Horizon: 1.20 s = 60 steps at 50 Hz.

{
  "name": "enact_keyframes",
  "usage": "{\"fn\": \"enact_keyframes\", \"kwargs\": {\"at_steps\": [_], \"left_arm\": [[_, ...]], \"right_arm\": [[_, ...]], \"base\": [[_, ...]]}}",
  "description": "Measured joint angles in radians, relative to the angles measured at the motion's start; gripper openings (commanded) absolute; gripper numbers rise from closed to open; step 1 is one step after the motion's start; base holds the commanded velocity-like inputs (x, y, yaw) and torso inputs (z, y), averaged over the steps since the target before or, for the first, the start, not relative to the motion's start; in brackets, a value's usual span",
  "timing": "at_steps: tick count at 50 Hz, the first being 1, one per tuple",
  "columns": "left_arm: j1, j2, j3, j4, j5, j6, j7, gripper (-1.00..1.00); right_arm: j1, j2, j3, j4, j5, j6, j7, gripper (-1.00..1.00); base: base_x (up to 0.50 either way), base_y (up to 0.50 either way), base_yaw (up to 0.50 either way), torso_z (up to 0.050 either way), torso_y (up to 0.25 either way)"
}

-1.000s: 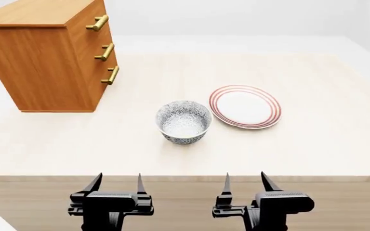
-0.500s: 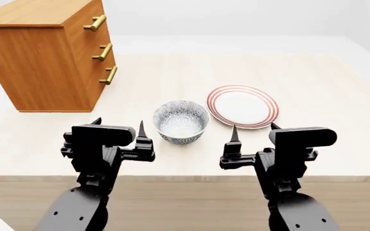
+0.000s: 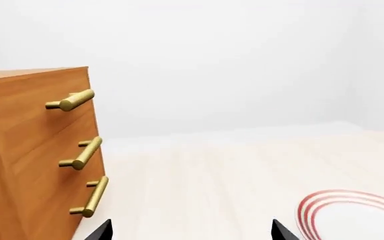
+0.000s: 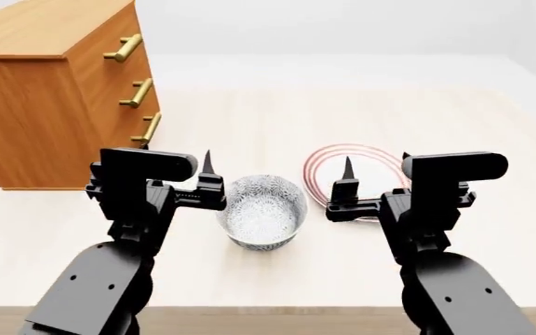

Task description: Open the bottom drawer of the cabinet.

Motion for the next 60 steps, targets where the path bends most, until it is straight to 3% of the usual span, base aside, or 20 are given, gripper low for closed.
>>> {"fn": "enact_keyframes", "kwargs": {"at_steps": [34, 54, 60], "left_arm": [[-0.010, -0.016, 0.015, -0.039, -0.013, 0.032, -0.015, 1.00], [-0.010, -0.027, 0.023, -0.054, -0.028, 0.040, -0.016, 1.00], [-0.030, -0.054, 0.080, -0.106, 0.027, 0.062, -0.027, 1.00]], "right_arm": [[-0.007, 0.009, 0.000, 0.029, 0.024, -0.028, 0.008, 1.00], [-0.012, 0.015, -0.005, 0.039, 0.037, -0.046, 0.010, 1.00], [-0.016, 0.017, -0.009, 0.046, 0.039, -0.055, 0.010, 1.00]], "base": [[0.49, 0.00, 0.00, 0.000, 0.001], [0.00, 0.00, 0.00, 0.000, 0.000], [0.00, 0.00, 0.00, 0.000, 0.000]]}}
